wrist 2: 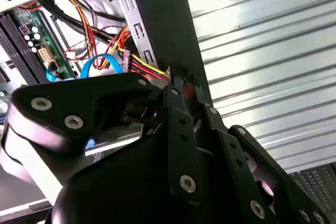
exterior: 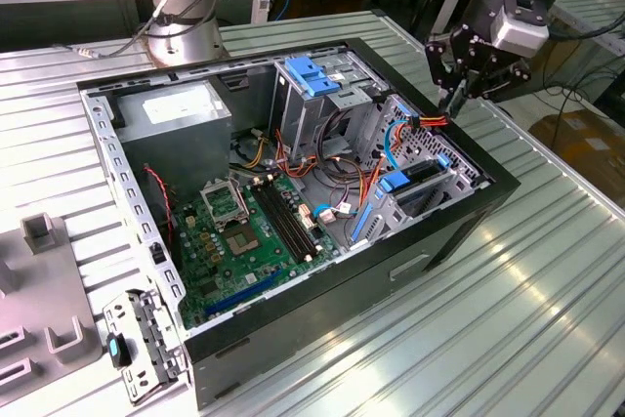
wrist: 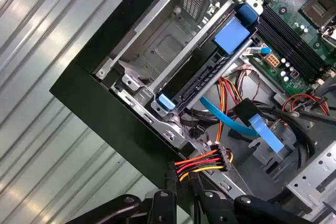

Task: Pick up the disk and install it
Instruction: 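Insert the first disk wire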

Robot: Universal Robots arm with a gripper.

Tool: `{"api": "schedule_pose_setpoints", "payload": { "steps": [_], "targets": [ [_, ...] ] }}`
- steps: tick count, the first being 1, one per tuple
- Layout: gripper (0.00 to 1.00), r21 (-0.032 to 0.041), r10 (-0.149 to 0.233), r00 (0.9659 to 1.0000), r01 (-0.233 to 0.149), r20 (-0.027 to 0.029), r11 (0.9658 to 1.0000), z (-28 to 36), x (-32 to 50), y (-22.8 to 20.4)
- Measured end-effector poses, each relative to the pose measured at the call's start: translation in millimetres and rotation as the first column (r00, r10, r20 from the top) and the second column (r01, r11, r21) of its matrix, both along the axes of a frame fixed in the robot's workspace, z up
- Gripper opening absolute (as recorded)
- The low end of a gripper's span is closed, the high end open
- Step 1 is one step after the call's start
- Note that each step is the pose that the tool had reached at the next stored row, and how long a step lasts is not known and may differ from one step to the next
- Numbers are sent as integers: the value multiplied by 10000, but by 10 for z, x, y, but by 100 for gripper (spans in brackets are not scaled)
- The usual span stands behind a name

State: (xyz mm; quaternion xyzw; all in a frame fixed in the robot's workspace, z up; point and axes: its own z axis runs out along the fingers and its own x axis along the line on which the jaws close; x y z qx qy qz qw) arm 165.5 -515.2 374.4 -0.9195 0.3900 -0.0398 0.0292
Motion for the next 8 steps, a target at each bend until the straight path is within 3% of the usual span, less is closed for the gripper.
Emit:
{"api": "schedule_pose_setpoints", "payload": {
  "steps": [2,5,7,8],
  "targets": [
    [24,-10,515,9987,-515,7,9987,-10,0,0],
    [24,-16,968,9953,-968,25,9953,-19,0,-5],
    [24,-66,989,9951,-988,82,9951,-20,0,-10],
    [24,-97,995,9949,-994,137,9950,-23,0,-17]
  ]
}}
